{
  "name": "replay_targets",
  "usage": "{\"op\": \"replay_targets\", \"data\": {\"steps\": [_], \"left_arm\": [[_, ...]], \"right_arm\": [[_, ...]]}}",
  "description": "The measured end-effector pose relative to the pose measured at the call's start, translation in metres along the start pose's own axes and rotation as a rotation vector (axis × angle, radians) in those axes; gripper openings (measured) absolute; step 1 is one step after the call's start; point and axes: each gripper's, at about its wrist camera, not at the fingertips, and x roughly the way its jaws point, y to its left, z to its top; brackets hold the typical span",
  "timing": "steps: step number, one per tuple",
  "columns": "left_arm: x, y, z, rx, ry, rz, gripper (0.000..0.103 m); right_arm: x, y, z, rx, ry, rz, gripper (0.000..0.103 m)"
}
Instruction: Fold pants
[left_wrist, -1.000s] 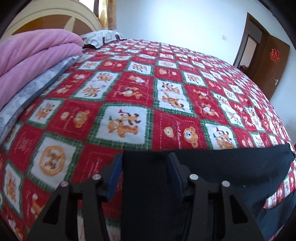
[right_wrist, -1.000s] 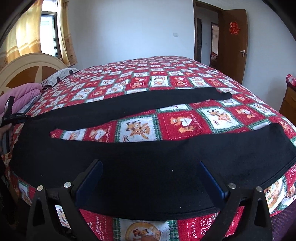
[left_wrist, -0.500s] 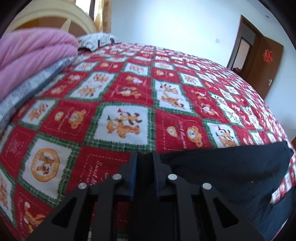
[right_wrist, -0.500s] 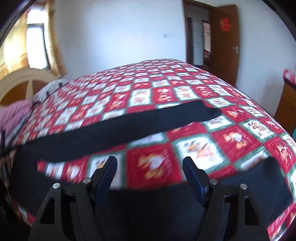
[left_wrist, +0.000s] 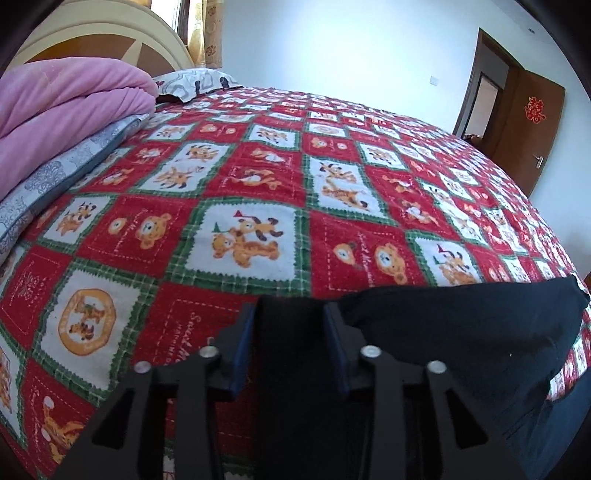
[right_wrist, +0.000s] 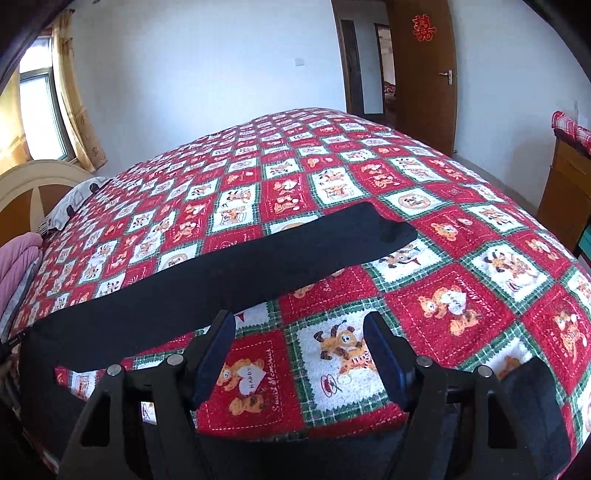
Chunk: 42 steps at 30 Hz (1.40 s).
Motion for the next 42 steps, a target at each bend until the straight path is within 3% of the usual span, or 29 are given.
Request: {"op": "replay_targets", "data": {"steps": [4,11,18,27,37,38,39,41,42], "left_arm": [[0.0,-0.004,0.001,0.02,-0.004,0.001,0.018],[-0.001,-0.012,-0.001,0.061,-0.025,0.047,0.016],[0.003,-0.015,-0.004,0.069,-0.017,0.064,0.016],[0.006,-0.017,-0.006,0.076,-0.019,0.078,0.016],[0.007,-0.016,-0.007,0.063,-0.02,0.061,0.016],[0.008,-0.015,-0.007,0.062,-0.02,0.059,0.016],[0.008,-0.014,-0.007,0.061,-0.02,0.058,0.016],[0.008,-0.014,-0.007,0.061,-0.02,0.057,0.016],[0.008,-0.014,-0.007,0.06,-0.019,0.057,0.016]], "right_arm": [[0.01,-0.013,0.011,0.016,0.012,-0.006,0.073],[0.032,-0.058,0.054,0.091,0.021,-0.064,0.068],[0.077,-0.095,0.096,0.084,0.059,-0.155,0.064],[0.15,-0.112,0.129,0.142,0.145,-0.074,0.064],[0.205,-0.103,0.134,0.126,0.255,-0.008,0.063],[0.209,-0.101,0.134,0.114,0.262,-0.009,0.054],[0.212,-0.098,0.133,0.098,0.268,-0.013,0.035],[0.214,-0.097,0.133,0.085,0.265,-0.03,0.014],[0.212,-0.098,0.133,0.097,0.259,-0.016,0.009]]}}
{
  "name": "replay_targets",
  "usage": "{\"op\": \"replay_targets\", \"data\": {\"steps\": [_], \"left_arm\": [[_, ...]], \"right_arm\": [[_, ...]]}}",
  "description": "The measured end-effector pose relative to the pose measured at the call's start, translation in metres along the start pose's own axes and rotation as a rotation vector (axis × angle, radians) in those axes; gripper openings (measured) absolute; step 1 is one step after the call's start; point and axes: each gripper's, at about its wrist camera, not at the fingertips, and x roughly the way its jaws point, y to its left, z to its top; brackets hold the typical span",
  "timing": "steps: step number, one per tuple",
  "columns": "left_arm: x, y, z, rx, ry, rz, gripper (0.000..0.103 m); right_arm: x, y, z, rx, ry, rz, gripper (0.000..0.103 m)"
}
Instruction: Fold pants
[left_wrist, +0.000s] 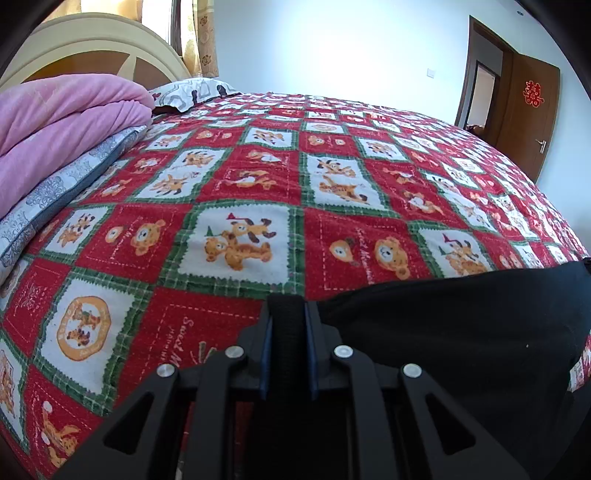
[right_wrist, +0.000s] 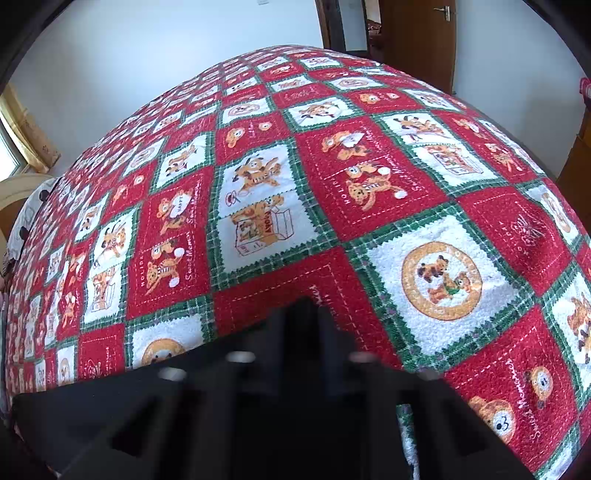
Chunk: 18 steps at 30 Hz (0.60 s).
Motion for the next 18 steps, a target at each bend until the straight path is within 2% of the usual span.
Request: {"op": "replay_targets", "data": {"steps": [5,12,18], "left_arm": [[-0.003,0.007,0.003,-0.04,0.004,-0.036,0.016],[-0.018,0.011,0.011,-0.084,-0.046,-0.089,0.016],[-0.037,0.018,0.017,-0.124,-0.095,-0.142,0.016]], "right_arm": [[-0.021,0.003,-0.004,-0.03,-0.047,0.008,0.006],[-0.08,0.022,-0.02,-0.145,-0.189,0.027,0.006],[-0.125,0.028,-0.03,-0.166,-0.297,0.06,0.006]]}}
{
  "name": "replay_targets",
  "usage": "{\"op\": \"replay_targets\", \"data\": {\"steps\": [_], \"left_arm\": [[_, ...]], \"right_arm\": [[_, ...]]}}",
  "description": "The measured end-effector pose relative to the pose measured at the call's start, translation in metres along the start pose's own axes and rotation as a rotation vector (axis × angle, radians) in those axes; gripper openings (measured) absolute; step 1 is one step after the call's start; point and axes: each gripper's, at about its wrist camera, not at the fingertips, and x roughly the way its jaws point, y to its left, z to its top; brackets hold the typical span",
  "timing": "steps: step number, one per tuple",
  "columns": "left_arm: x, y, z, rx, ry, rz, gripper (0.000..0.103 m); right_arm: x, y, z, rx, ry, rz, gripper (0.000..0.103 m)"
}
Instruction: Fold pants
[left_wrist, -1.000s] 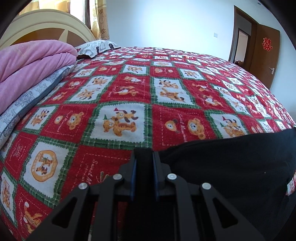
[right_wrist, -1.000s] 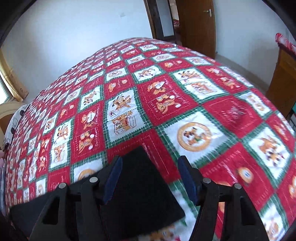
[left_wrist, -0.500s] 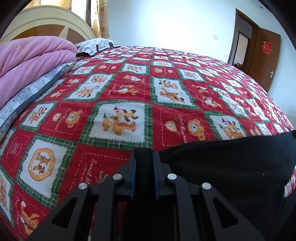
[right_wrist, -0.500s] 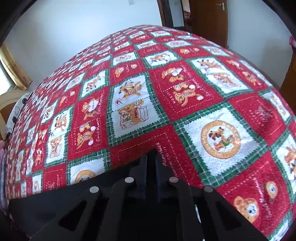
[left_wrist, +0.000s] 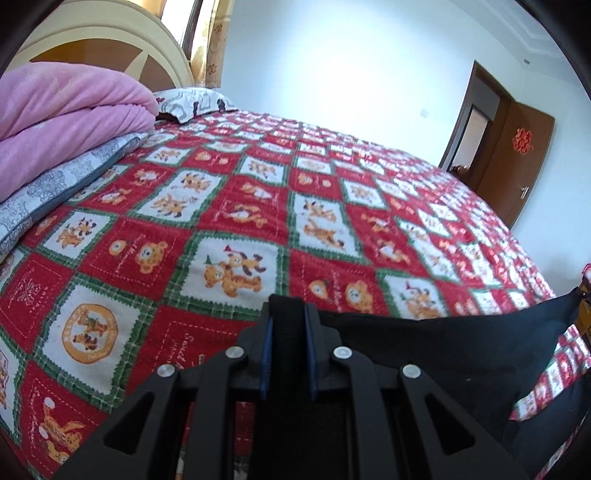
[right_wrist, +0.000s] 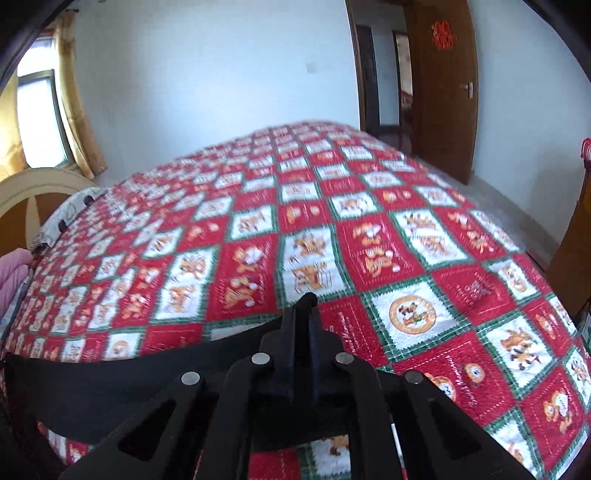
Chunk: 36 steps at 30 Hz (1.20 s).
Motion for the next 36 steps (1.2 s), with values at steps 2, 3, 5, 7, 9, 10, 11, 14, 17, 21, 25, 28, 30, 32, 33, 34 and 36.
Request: {"op": "replay_targets", "data": {"steps": [2,3,5,7,9,10,11,14,17,21,25,28,30,32,33,34,36], "left_arm": [[-0.009,0.0,0.003,-0.01,-0.021,-0.025,0.016],[-0.013,0.0,0.003,-0.012,-0.027,-0.034,0.016],[-0.021,-0.001,0.005,-0.012,-0.042,-0.053,0.016],[-0.027,-0.001,0.005,-0.009,-0.05,-0.066,0.016],[-0.032,-0.002,0.006,-0.006,-0.057,-0.074,0.016],[-0.034,-0.002,0.006,-0.005,-0.061,-0.078,0.016],[-0.037,-0.001,0.005,-0.008,-0.067,-0.084,0.016],[-0.042,0.003,0.004,-0.021,-0.074,-0.097,0.016],[-0.047,0.007,0.001,-0.031,-0.083,-0.104,0.016],[-0.055,0.013,-0.002,-0.048,-0.107,-0.121,0.016],[-0.066,0.014,-0.008,-0.048,-0.135,-0.152,0.016],[-0.078,0.014,-0.013,-0.045,-0.159,-0.176,0.016],[-0.084,0.016,-0.017,-0.043,-0.168,-0.187,0.016],[-0.091,0.018,-0.023,-0.04,-0.178,-0.201,0.016],[-0.093,0.019,-0.025,-0.041,-0.18,-0.204,0.016],[-0.095,0.02,-0.028,-0.044,-0.181,-0.208,0.012],[-0.099,0.026,-0.036,-0.054,-0.178,-0.21,0.012]], "right_arm": [[-0.014,0.003,-0.001,-0.008,-0.03,0.01,0.006],[-0.021,0.005,-0.002,-0.012,-0.045,0.018,0.006],[-0.037,0.007,-0.007,-0.019,-0.077,0.034,0.006],[-0.052,0.008,-0.012,-0.024,-0.11,0.042,0.006],[-0.062,0.007,-0.017,-0.023,-0.128,0.046,0.006],[-0.067,0.006,-0.02,-0.02,-0.135,0.051,0.006],[-0.072,0.004,-0.023,-0.018,-0.14,0.05,0.006],[-0.084,-0.001,-0.031,-0.012,-0.149,0.05,0.006],[-0.097,-0.007,-0.04,-0.005,-0.161,0.053,0.006],[-0.112,-0.014,-0.051,-0.002,-0.177,0.053,0.006],[-0.129,-0.025,-0.063,0.018,-0.193,0.046,0.006],[-0.141,-0.034,-0.073,0.038,-0.201,0.037,0.006],[-0.149,-0.039,-0.079,0.05,-0.205,0.033,0.006],[-0.154,-0.045,-0.084,0.06,-0.208,0.032,0.006],[-0.157,-0.047,-0.087,0.065,-0.21,0.031,0.006],[-0.161,-0.049,-0.091,0.071,-0.214,0.029,0.006],[-0.167,-0.055,-0.097,0.084,-0.221,0.023,0.006]]}}
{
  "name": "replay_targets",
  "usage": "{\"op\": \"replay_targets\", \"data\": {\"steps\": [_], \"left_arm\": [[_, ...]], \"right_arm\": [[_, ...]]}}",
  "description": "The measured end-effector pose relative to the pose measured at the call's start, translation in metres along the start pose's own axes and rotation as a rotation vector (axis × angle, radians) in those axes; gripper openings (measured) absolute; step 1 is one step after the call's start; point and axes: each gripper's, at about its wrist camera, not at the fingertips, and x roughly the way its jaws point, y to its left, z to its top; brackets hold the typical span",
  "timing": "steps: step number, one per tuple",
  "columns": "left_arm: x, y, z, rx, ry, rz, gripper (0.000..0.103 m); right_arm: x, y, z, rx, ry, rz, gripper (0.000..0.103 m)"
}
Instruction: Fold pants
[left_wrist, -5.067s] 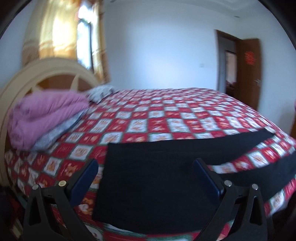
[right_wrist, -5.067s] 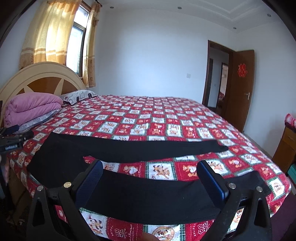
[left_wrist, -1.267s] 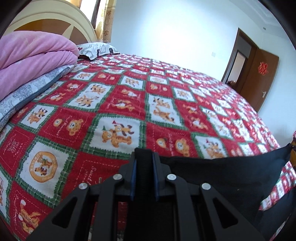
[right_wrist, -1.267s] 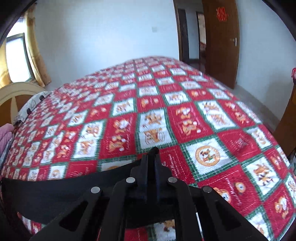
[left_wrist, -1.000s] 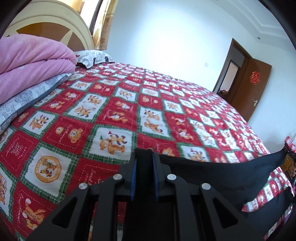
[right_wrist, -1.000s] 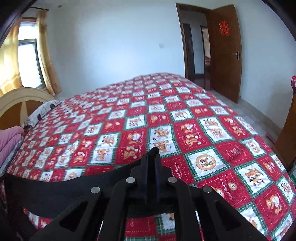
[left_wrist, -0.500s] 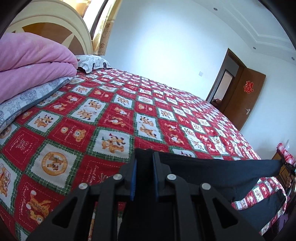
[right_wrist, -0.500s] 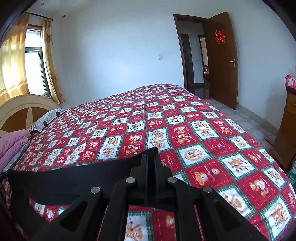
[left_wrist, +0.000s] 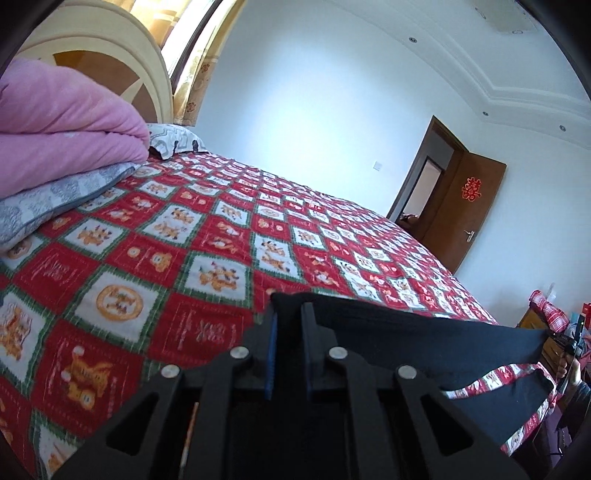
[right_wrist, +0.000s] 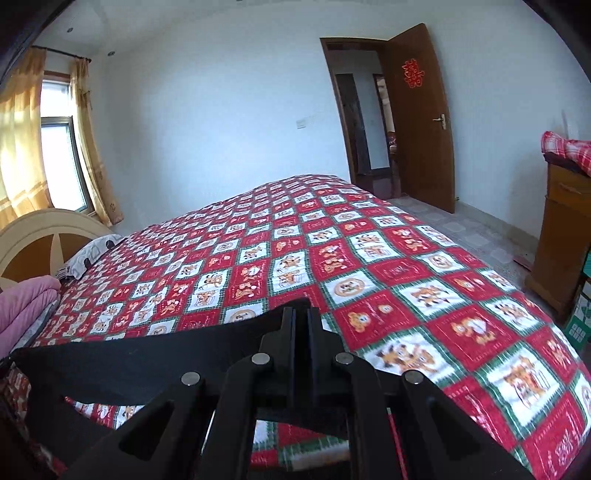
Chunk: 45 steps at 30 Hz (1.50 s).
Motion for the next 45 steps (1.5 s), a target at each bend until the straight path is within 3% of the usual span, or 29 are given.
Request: {"op": "replay_targets", "data": {"steps": [6,12,14,16,17,18,19,21,22,26,28,29,30,31,35,39,43,45], "left_arm": [[-0.01,0.01,-0.028,-0.033,0.038,-0.044,0.01],[-0.018,0.011,-0.045,-0.022,0.056,-0.067,0.01],[-0.019,0.012,-0.048,-0.024,0.063,-0.068,0.01],[-0.018,0.013,-0.052,-0.03,0.068,-0.072,0.01],[-0.018,0.014,-0.054,-0.031,0.07,-0.071,0.01],[-0.018,0.014,-0.055,-0.031,0.072,-0.07,0.01],[-0.017,0.014,-0.056,-0.032,0.075,-0.069,0.01],[-0.017,0.014,-0.057,-0.031,0.078,-0.065,0.01],[-0.017,0.014,-0.058,-0.031,0.078,-0.063,0.01],[-0.016,0.015,-0.059,-0.026,0.083,-0.054,0.009],[-0.016,0.015,-0.059,-0.021,0.087,-0.05,0.009],[-0.016,0.015,-0.06,-0.02,0.088,-0.049,0.01],[-0.016,0.015,-0.06,-0.019,0.089,-0.048,0.01],[-0.015,0.016,-0.06,-0.019,0.09,-0.048,0.009],[-0.015,0.017,-0.058,-0.018,0.09,-0.047,0.009],[-0.019,0.015,-0.058,-0.004,0.088,-0.057,0.009],[-0.024,0.018,-0.06,0.007,0.086,-0.06,0.009],[-0.026,0.022,-0.063,0.0,0.088,-0.067,0.009]], "right_arm": [[-0.019,-0.025,-0.013,0.058,-0.016,-0.018,0.006],[-0.01,-0.024,-0.026,0.085,0.112,0.074,0.006],[0.0,-0.018,-0.026,0.086,0.163,0.066,0.007],[0.016,-0.011,-0.022,0.079,0.215,0.039,0.023],[0.022,-0.009,-0.021,0.078,0.225,0.036,0.043],[0.03,-0.006,-0.019,0.077,0.239,0.04,0.053],[0.036,-0.005,-0.018,0.073,0.249,0.043,0.053],[0.055,0.0,-0.013,0.057,0.286,0.014,0.053],[0.072,0.003,-0.012,0.048,0.332,-0.04,0.053],[0.12,-0.004,-0.02,0.07,0.493,-0.128,0.053],[0.133,-0.008,-0.024,0.075,0.528,-0.13,0.04],[0.138,-0.01,-0.027,0.085,0.548,-0.106,0.019],[0.141,-0.01,-0.028,0.083,0.561,-0.107,0.01],[0.141,-0.01,-0.029,0.065,0.562,-0.124,0.007],[0.125,-0.001,-0.021,0.017,0.498,-0.107,0.004],[0.074,0.017,0.007,-0.047,0.277,-0.041,0.004],[0.006,0.025,0.023,-0.123,0.016,0.083,0.004],[-0.012,0.023,0.02,-0.148,-0.024,0.103,0.004]]}}
